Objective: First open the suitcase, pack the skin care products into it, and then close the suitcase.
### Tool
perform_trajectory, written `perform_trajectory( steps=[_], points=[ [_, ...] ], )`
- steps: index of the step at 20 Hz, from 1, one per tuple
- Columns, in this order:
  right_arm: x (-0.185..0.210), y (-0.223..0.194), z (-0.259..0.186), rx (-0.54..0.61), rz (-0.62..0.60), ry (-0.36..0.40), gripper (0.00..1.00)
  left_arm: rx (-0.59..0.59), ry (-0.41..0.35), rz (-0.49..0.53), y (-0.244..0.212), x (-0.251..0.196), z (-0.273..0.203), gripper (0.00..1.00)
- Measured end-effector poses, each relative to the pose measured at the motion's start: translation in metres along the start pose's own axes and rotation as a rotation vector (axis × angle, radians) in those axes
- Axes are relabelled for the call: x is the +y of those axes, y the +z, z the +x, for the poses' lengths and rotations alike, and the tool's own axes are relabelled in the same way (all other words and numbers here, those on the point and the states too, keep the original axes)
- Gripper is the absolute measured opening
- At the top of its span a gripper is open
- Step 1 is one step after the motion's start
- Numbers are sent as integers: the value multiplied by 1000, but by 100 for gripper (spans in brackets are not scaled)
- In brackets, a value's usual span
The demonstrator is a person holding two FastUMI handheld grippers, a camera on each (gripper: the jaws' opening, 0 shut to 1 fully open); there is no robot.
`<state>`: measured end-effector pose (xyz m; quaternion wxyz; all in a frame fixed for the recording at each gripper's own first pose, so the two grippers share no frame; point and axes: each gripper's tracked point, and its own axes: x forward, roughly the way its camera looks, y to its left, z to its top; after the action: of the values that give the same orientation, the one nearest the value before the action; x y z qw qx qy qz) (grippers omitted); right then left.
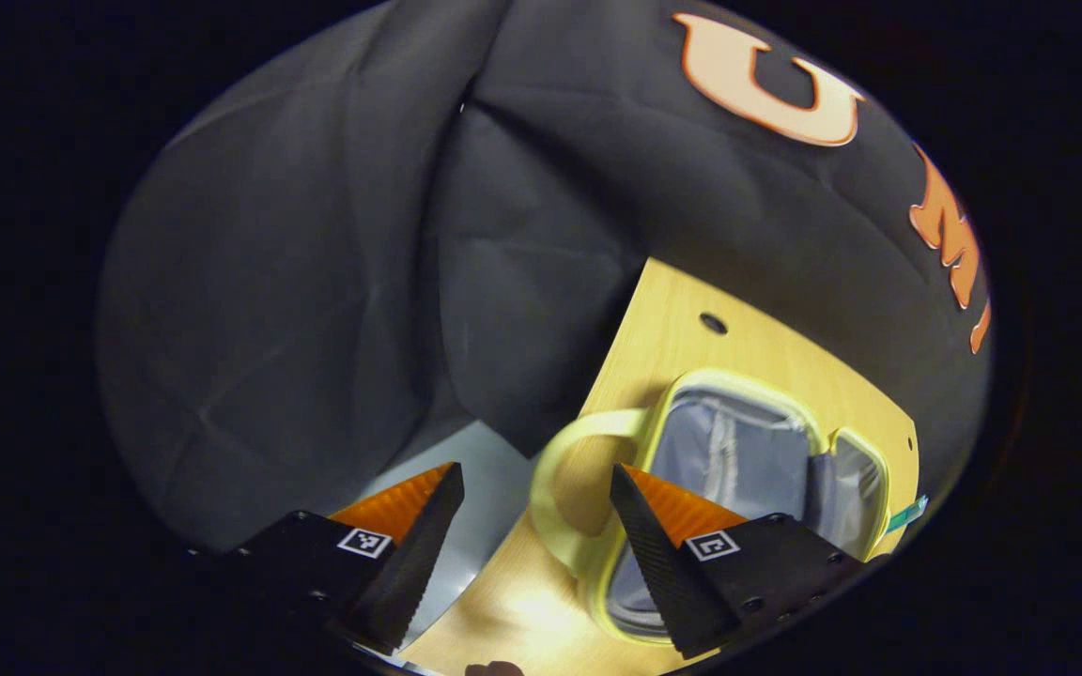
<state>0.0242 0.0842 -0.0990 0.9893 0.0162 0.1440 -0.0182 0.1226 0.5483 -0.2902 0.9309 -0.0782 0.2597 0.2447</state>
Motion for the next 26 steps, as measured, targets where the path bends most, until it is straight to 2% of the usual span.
perform_trajectory(
  steps=[4,6,8,10,12,15,18,22,26],
  points=[
    [-15,5,9,19,-34,19,95,-195,-22,116,60,-78,-71,97],
    [-20,4,13,41,-40,40,95,-341,-95,114,81,-148,-113,97],
    [-26,4,16,62,-42,60,95,-446,-212,115,85,-231,-157,97],
    [-35,6,18,71,-58,72,95,-449,-325,133,62,-309,-183,96],
    [-45,8,23,74,-85,76,95,-431,-395,146,35,-381,-191,97],
    [-63,6,34,72,-129,67,95,-467,-425,221,4,-460,-189,97],
    [-73,-7,42,90,-119,79,95,-417,-474,280,-47,-525,-175,97],
    [-87,-22,49,115,-136,99,95,-335,-516,352,-110,-582,-161,97],
    [-104,-31,57,125,-132,104,95,-257,-488,386,-148,-602,-131,97]
  ],
)
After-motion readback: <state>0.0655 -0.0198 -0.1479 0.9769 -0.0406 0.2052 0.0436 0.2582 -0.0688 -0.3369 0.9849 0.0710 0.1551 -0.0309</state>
